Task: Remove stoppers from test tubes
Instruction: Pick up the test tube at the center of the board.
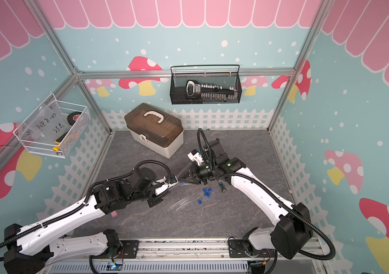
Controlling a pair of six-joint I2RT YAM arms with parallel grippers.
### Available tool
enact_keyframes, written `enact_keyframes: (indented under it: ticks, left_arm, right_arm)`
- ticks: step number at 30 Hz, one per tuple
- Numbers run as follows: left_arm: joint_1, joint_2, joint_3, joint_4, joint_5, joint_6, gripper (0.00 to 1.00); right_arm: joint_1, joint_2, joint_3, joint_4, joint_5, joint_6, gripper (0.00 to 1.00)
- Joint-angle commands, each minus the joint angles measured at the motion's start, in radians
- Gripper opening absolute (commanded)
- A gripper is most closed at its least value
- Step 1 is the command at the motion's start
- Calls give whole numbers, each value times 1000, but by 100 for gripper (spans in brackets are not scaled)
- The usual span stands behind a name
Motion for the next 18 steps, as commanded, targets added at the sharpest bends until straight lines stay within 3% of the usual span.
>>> enact_keyframes:
  ticks: [1, 6, 11, 12, 18]
  left_arm:
    - [4, -4, -4, -4, 16, 20, 18]
    - [3, -7, -15, 8, -7, 34, 0]
    - [-13, -10, -32, 22, -56, 114, 0]
    - [-16, -14, -36, 28, -60, 128, 0]
    - [-34, -53, -81, 126, -117, 250, 0]
  right_arm:
    - [10, -26, -20, 19, 1, 12, 4]
    - [10, -31, -23, 19, 5, 11, 9]
    - [5, -45, -23, 9, 18, -8, 49]
    - [0, -49, -21, -4, 22, -19, 53]
    - [-51, -77, -8, -53, 22, -34, 58]
